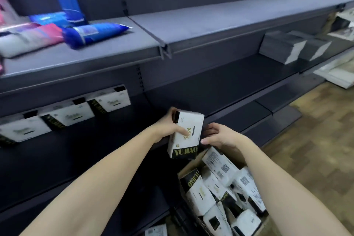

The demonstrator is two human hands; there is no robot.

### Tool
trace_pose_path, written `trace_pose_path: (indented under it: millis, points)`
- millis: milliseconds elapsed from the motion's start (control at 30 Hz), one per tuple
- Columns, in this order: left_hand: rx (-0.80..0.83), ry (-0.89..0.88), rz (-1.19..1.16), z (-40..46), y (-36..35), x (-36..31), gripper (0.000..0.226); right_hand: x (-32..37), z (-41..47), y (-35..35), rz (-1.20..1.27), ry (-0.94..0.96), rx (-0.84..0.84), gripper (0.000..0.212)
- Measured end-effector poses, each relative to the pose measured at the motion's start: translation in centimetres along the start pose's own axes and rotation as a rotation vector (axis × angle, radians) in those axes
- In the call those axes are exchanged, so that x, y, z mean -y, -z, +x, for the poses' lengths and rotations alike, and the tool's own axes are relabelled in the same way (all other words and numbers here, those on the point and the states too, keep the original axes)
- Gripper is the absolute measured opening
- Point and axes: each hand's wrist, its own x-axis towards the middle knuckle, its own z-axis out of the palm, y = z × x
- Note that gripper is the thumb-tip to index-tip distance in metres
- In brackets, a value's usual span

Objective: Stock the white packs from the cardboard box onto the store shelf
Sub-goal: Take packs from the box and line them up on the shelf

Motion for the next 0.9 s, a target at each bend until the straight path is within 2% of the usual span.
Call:
trace_pose_path:
  millis: [67, 167, 267, 367, 500, 567, 633, 767, 867, 900]
  points:
    - [-0.036, 0.005, -0.066, -1.3, 2.8, 0.4, 0.103, 2.9, 0.6, -2.6, -0.019, 0.047, 0.048, 0.080]
    - [-0.075, -0.020, -0.195, -3.5, 6.9, 1.2, 0.100, 7.4, 1.7, -7.2, -0.071, 0.099, 0.136, 0.077]
    - [-0.147, 0.001, -0.270, -5.7, 10.8, 2.1, 0.105, 11.0, 3.2, -11.4, -0.111, 0.160, 0.120, 0.078]
    - [-0.271, -0.017, -0.203, -8.2, 15.3, 3.7, 0.082, 14.4, 4.3, -15.3, -0.170, 0.224, 0.076, 0.083]
    - [-0.431, -0.003, -0.084, -11.9, 21.8, 8.2, 0.066, 18.1, 6.2, -20.2, -0.270, 0.271, 0.103, 0.068]
    - [-0.575, 0.045, 0.052, -13.7, 25.1, 11.2, 0.057, 19.6, 7.6, -23.0, -0.348, 0.289, 0.116, 0.069]
    - [-0.677, 0.105, 0.177, -15.9, 28.1, 13.9, 0.040, 21.0, 9.0, -26.2, -0.461, 0.315, 0.116, 0.069]
    - [-0.766, 0.205, 0.323, -20.2, 33.0, 19.0, 0.015, 23.1, 10.5, -34.0, -0.673, 0.390, 0.136, 0.082]
    - [-0.788, 0.249, 0.420, -22.7, 35.9, 22.9, 0.009, 23.8, 11.5, -39.9, -0.730, 0.445, 0.158, 0.072]
    - [-0.794, 0.254, 0.452, -23.8, 36.6, 23.6, 0.008, 24.1, 11.7, -41.8, -0.759, 0.462, 0.150, 0.075]
